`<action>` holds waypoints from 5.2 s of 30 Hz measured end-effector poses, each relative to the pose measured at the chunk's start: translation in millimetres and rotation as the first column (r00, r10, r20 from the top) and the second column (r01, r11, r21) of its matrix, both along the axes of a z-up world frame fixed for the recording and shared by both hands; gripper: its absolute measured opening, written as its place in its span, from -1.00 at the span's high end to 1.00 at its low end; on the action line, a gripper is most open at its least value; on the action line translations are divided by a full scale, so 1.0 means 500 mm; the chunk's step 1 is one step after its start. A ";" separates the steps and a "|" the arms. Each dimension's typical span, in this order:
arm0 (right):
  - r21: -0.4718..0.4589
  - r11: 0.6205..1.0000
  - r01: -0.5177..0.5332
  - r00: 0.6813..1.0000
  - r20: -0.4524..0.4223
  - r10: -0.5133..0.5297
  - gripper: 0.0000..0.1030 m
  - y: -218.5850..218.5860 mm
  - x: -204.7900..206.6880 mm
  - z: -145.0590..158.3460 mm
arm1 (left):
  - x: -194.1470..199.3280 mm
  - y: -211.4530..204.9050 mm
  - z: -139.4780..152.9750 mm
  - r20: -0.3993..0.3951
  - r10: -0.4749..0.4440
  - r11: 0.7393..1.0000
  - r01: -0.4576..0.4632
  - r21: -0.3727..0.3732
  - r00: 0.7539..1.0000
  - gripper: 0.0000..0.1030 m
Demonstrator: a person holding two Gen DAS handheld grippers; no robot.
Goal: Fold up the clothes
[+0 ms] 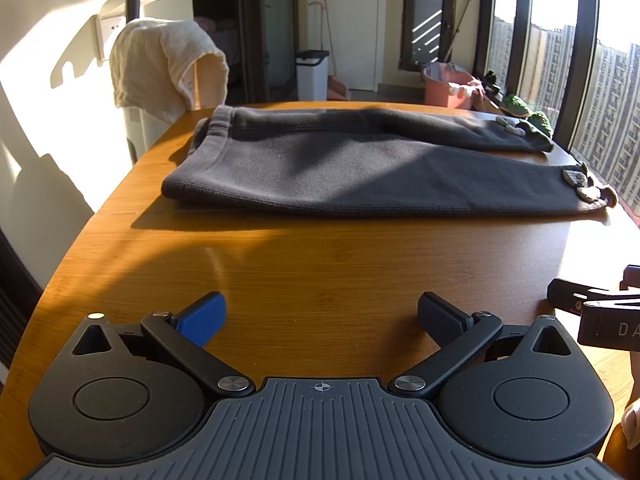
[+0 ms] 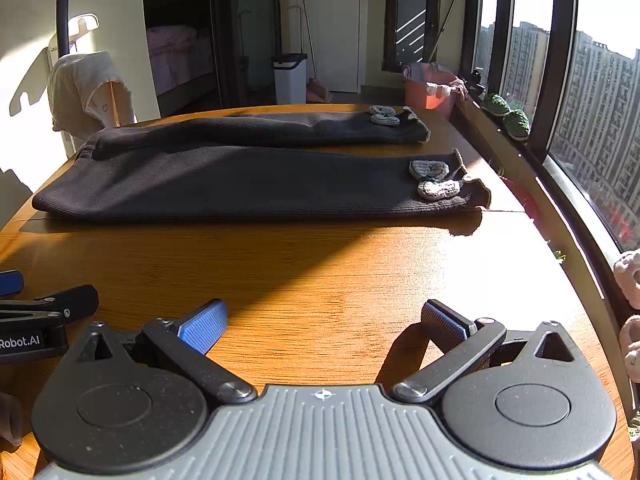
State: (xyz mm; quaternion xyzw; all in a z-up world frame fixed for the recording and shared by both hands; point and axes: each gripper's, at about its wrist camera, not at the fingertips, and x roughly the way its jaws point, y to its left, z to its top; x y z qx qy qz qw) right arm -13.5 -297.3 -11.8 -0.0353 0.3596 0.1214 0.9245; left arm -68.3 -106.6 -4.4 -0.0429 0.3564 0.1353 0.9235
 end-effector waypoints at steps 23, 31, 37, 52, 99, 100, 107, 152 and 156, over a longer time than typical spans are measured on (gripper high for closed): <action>-0.001 1.000 0.002 1.000 0.001 -0.002 -1.00 0.003 0.000 -0.001 | -0.001 -0.001 0.000 0.002 0.001 1.000 -0.001 0.000 1.000 -1.00; -0.001 1.000 0.002 1.000 0.001 -0.002 -1.00 0.004 0.000 -0.001 | -0.001 -0.001 0.000 0.003 0.001 1.000 -0.001 0.000 1.000 -1.00; 0.000 1.000 0.003 1.000 0.001 -0.003 -1.00 0.005 0.000 -0.001 | -0.001 -0.001 0.000 0.003 0.001 1.000 -0.001 0.000 1.000 -1.00; -0.002 1.000 0.002 1.000 0.001 -0.002 -1.00 0.003 0.000 -0.001 | -0.002 -0.002 -0.001 0.005 0.001 1.000 -0.001 -0.001 1.000 -1.00; -0.008 0.999 -0.031 1.000 -0.003 0.031 -1.00 0.012 -0.009 -0.001 | -0.002 -0.001 -0.002 0.004 -0.005 1.000 0.005 -0.002 1.000 -1.00; -0.008 0.999 -0.031 1.000 -0.003 0.031 -1.00 0.012 -0.009 -0.001 | -0.002 -0.001 -0.002 0.004 -0.005 1.000 0.005 -0.002 1.000 -1.00; -0.008 0.999 -0.031 1.000 -0.002 0.031 -1.00 0.013 -0.010 -0.001 | -0.002 -0.002 -0.001 0.005 -0.004 1.000 0.004 -0.002 1.000 -1.00; 0.062 0.959 -0.275 0.961 0.040 0.273 -0.60 -0.081 0.098 0.011 | 0.026 0.115 0.079 0.049 -0.224 0.921 0.228 -0.317 0.973 -1.00; 0.038 0.958 -0.283 0.959 0.043 0.281 -0.62 -0.070 0.100 0.011 | 0.076 0.222 0.129 0.133 -0.007 0.969 0.040 -0.243 0.991 -1.00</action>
